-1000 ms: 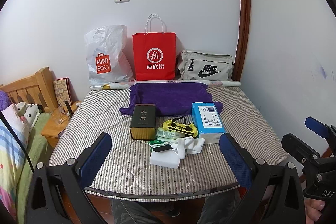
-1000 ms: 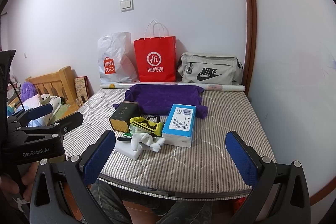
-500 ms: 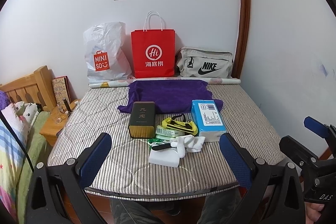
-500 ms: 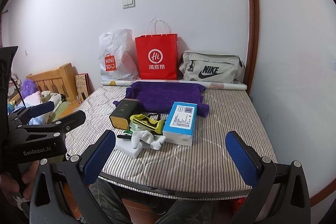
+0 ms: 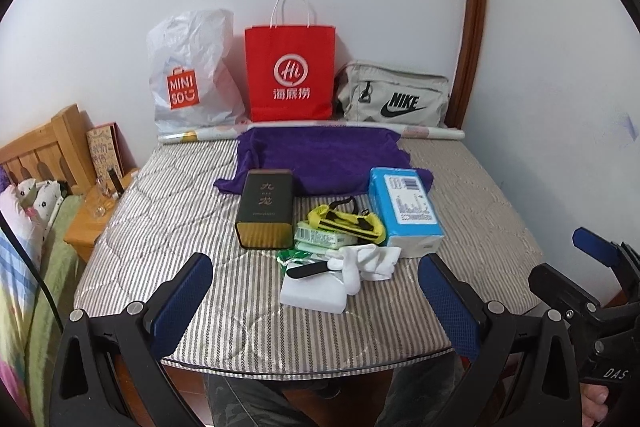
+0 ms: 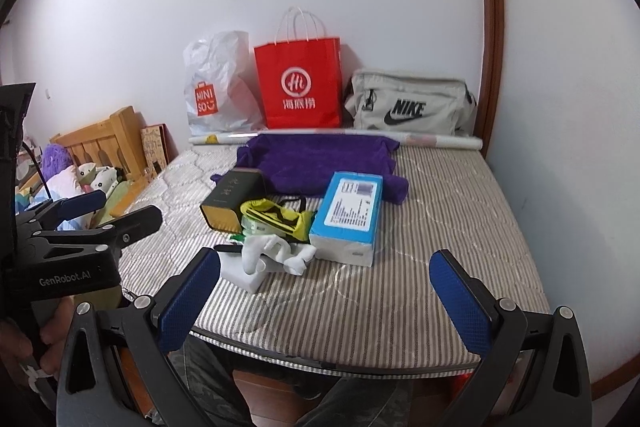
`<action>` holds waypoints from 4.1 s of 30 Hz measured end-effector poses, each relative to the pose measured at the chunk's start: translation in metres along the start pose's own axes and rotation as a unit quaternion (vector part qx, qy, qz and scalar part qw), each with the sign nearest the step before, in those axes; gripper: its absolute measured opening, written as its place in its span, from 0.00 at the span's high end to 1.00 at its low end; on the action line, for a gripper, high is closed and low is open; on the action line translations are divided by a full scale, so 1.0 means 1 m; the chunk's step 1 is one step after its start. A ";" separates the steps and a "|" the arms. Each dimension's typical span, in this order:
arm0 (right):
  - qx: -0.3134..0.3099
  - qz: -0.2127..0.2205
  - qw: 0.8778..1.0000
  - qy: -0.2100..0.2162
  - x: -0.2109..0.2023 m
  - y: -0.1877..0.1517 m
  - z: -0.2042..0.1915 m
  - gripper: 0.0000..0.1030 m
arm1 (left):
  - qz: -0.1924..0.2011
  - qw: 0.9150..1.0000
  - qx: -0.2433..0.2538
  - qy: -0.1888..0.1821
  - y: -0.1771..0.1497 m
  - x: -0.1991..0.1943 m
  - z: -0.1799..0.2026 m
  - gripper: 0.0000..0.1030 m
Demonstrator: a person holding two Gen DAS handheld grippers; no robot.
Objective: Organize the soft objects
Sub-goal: 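Lower the left tool onto the white sponge block and close on it, then grasp the yellow-black pouch with the right tool while the left tool holds the sponge, then lift the pouch with the right tool while the left tool carries the sponge toward the purple towel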
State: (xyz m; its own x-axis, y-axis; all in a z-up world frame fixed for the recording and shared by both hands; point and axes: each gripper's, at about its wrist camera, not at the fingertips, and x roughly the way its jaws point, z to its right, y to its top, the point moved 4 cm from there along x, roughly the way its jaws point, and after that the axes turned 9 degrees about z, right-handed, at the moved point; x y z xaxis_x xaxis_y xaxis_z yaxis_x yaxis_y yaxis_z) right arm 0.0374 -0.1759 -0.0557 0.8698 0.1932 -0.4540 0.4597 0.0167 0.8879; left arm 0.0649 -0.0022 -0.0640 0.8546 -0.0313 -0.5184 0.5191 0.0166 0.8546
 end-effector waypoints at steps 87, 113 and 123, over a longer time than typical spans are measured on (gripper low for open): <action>-0.091 -0.142 0.980 0.106 0.253 -0.031 -0.097 0.67 | -0.124 0.992 -0.003 0.007 -0.102 0.180 -0.117 0.20; -0.007 -0.174 0.971 0.163 0.200 -0.018 -0.074 0.67 | -0.122 0.992 -0.007 0.013 -0.105 0.179 -0.119 0.20; -0.027 -0.154 0.983 0.098 0.203 -0.018 -0.063 0.73 | -0.119 0.993 -0.004 0.016 -0.106 0.178 -0.118 0.19</action>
State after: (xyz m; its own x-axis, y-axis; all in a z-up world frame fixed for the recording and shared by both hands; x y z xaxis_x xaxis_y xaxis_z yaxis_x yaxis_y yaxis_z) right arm 0.1942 -0.0753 -0.1595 0.6371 0.3553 -0.6840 0.6815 0.1548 0.7152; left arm 0.1642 0.1084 -0.2510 0.7071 -0.0030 -0.7071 0.7070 0.0200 0.7070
